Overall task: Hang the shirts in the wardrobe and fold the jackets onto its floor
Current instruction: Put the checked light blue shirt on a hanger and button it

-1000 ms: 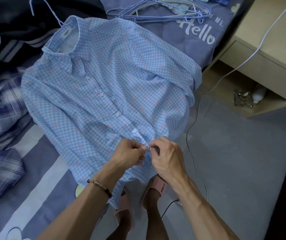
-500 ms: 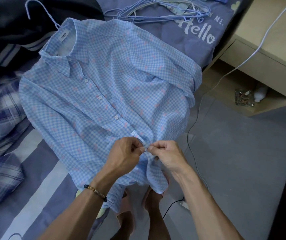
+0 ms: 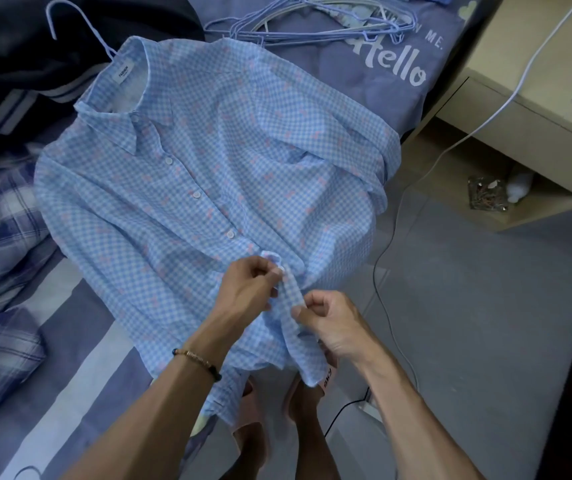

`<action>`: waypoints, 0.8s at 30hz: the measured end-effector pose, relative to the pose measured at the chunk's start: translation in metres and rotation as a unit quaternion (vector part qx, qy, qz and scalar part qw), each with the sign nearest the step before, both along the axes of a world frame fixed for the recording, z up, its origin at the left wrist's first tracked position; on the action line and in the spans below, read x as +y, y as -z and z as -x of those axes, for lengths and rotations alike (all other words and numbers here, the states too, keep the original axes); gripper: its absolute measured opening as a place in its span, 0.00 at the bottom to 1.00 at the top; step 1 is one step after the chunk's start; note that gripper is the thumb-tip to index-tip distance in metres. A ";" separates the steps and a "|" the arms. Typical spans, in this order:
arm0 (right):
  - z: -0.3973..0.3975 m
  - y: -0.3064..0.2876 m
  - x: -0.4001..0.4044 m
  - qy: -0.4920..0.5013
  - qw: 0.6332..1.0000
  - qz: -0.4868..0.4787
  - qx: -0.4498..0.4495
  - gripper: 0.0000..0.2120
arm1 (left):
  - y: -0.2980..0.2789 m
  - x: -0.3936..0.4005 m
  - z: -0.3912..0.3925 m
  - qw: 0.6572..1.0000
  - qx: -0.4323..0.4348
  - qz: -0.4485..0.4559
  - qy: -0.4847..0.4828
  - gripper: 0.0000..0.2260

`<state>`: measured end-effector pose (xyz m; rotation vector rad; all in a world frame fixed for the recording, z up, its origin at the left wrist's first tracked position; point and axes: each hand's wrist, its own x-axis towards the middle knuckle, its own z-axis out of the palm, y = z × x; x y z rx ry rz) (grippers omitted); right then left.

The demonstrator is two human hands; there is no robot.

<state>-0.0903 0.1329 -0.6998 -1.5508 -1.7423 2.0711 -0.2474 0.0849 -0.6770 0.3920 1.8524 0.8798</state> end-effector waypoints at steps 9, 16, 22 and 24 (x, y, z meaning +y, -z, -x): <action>-0.030 -0.004 0.033 -0.009 0.977 -0.146 -0.157 0.10 | 0.022 0.031 0.013 0.998 0.000 0.031 -0.053 0.07; 0.026 -0.010 0.066 -0.137 0.913 -0.338 -0.185 0.10 | 0.023 0.034 0.025 0.998 0.047 0.014 0.033 0.04; 0.126 -0.011 0.094 -0.283 0.812 -0.491 -0.140 0.14 | 0.021 0.024 0.081 0.967 0.249 0.003 0.047 0.08; 0.161 -0.007 0.101 -0.314 0.785 -0.519 -0.129 0.12 | 0.022 0.020 0.110 0.955 0.295 0.015 0.026 0.11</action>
